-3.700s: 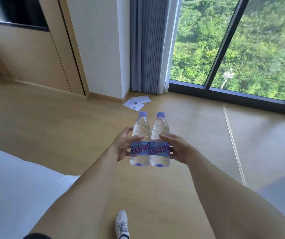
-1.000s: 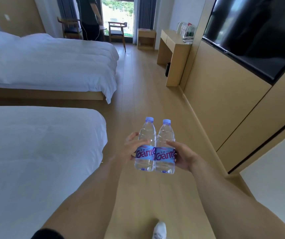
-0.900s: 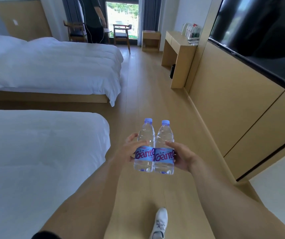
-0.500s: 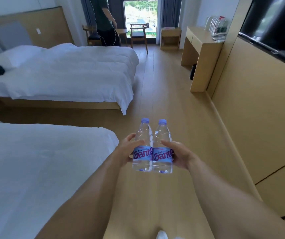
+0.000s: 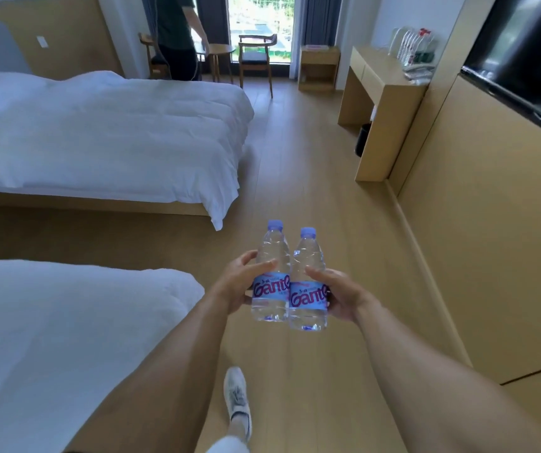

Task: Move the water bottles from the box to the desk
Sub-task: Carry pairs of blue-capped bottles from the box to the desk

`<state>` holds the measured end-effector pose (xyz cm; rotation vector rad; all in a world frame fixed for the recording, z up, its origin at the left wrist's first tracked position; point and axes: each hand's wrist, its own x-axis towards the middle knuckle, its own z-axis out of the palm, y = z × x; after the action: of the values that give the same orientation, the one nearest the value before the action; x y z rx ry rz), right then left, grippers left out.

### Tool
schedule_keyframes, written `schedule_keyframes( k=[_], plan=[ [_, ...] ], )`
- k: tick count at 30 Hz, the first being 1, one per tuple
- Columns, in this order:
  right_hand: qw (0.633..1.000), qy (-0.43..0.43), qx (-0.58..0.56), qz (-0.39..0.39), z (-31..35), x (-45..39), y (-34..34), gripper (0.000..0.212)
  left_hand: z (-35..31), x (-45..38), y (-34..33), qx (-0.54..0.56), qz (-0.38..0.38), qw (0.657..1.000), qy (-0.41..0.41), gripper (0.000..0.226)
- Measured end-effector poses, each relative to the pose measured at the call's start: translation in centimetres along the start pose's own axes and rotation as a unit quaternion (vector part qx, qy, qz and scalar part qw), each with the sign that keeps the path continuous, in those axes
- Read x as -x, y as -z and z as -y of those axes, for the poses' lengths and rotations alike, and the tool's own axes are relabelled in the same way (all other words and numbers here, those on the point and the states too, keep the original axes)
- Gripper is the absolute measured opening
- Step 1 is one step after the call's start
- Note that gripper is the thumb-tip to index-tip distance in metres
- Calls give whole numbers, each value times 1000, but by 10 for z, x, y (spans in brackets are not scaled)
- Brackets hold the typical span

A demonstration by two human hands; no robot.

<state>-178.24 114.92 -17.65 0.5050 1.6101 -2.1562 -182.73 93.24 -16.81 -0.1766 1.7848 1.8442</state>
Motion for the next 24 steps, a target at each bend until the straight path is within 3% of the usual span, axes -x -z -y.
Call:
schedule_keyframes(
  k=[4, 10, 14, 18, 24],
  plan=[
    [999, 4, 0, -41, 32, -52, 18, 73, -26, -73, -1, -2, 40, 999, 7, 50],
    [996, 14, -7, -88, 103, -145, 28, 42, -98, -184, 13, -12, 88, 996, 17, 47],
    [994, 24, -12, -102, 152, -200, 26, 38, -148, -248, 29, -21, 104, 994, 16, 46],
    [993, 25, -18, -110, 186, -249, 28, 40, -181, -302, 39, -38, 114, 993, 15, 46],
    [994, 17, -7, -109, 224, -325, 41, 66, -210, -378, 53, -40, 111, 993, 16, 54]
  ],
)
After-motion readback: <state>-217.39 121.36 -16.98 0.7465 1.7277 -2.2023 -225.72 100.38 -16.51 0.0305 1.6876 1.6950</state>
